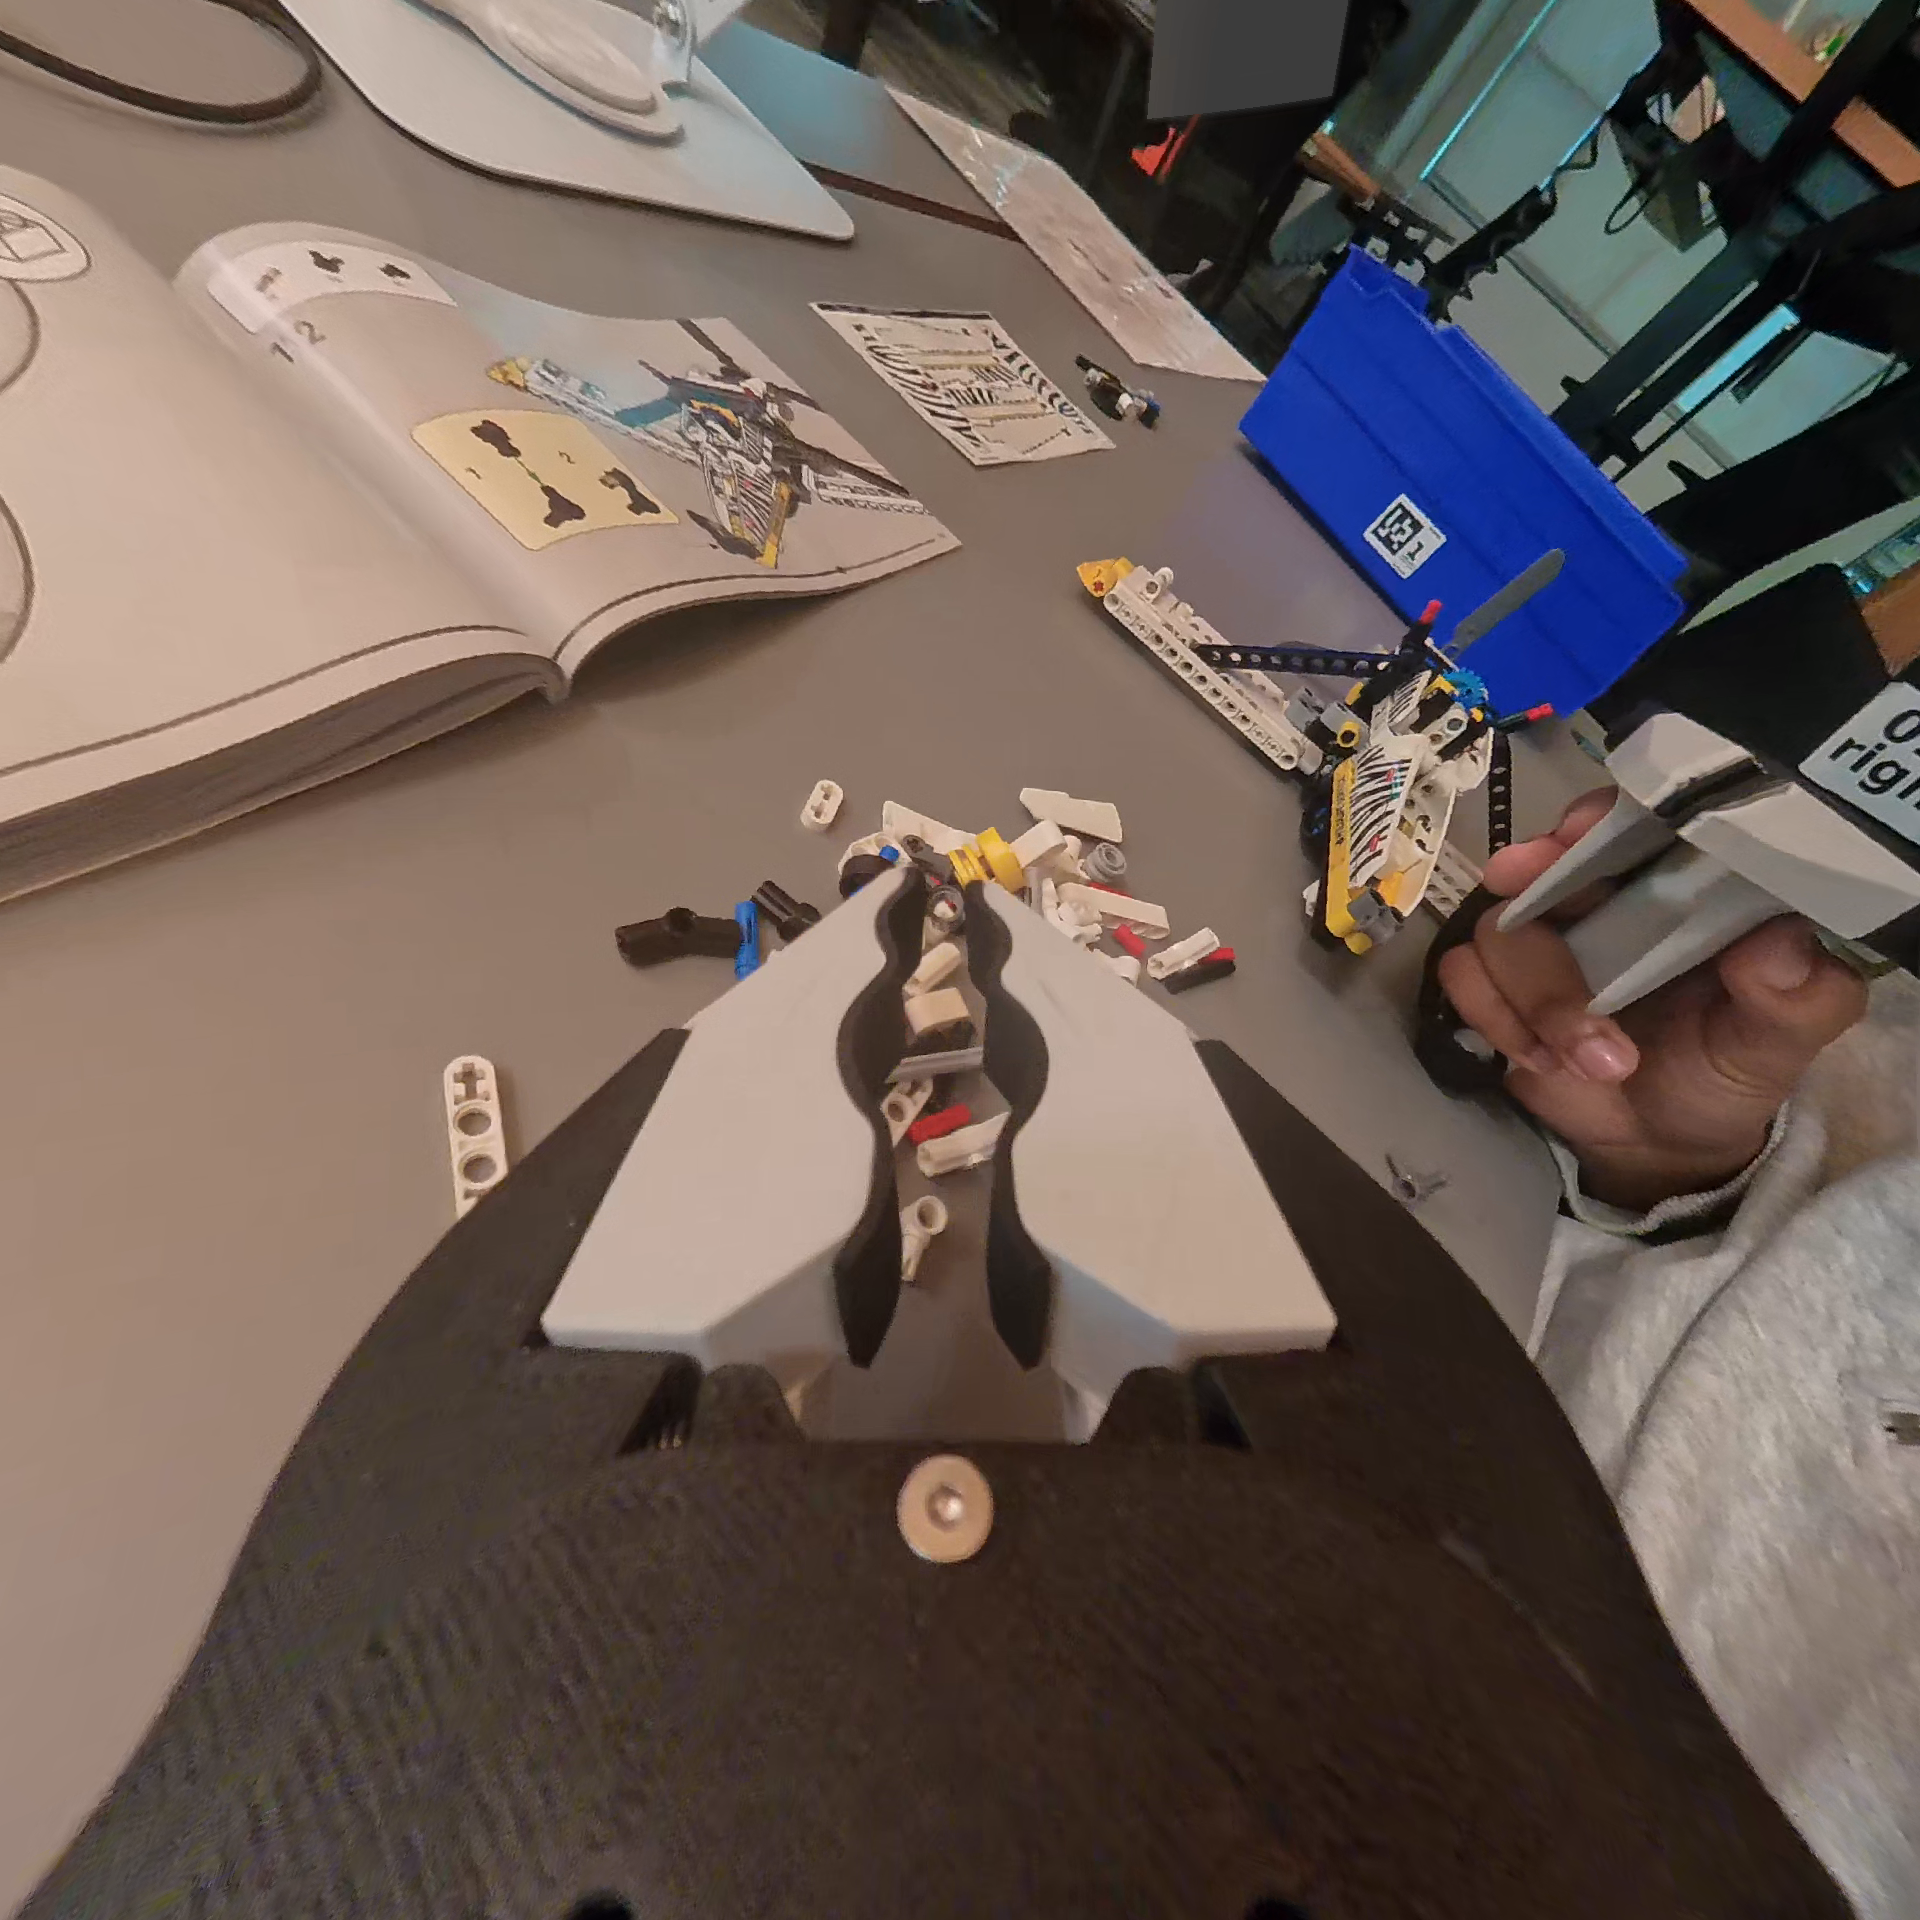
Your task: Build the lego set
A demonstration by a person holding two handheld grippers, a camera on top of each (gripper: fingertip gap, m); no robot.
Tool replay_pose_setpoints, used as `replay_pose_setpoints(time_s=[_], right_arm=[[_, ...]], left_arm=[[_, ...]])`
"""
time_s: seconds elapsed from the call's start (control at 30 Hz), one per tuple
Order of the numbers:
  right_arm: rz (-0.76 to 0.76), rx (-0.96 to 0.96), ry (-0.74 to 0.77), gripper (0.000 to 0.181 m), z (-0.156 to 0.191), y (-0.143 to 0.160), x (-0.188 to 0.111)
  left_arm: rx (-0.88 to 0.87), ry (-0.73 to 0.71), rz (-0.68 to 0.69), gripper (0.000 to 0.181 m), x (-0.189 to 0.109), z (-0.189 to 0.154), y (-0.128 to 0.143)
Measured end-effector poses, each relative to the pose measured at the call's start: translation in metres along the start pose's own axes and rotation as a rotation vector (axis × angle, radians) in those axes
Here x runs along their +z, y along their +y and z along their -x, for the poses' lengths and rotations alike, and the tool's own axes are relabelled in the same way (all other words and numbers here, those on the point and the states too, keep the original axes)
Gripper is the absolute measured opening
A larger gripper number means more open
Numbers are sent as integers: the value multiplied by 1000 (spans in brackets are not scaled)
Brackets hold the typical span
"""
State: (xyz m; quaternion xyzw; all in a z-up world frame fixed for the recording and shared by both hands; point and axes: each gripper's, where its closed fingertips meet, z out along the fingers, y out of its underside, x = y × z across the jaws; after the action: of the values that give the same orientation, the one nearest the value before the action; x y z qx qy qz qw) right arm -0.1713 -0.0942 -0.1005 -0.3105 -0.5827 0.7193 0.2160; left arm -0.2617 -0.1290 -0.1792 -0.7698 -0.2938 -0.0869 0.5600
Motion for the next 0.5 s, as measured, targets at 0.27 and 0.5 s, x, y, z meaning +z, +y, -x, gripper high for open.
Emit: replay_pose_setpoints(time_s=[0.27,0.5], right_arm=[[0,1,1,0,-1,0,0],[0,-3,1,0,-1,0,0]], left_arm=[[-6,-33,55,5,6,4,7],[-16,-47,78,5,8,7,10]])
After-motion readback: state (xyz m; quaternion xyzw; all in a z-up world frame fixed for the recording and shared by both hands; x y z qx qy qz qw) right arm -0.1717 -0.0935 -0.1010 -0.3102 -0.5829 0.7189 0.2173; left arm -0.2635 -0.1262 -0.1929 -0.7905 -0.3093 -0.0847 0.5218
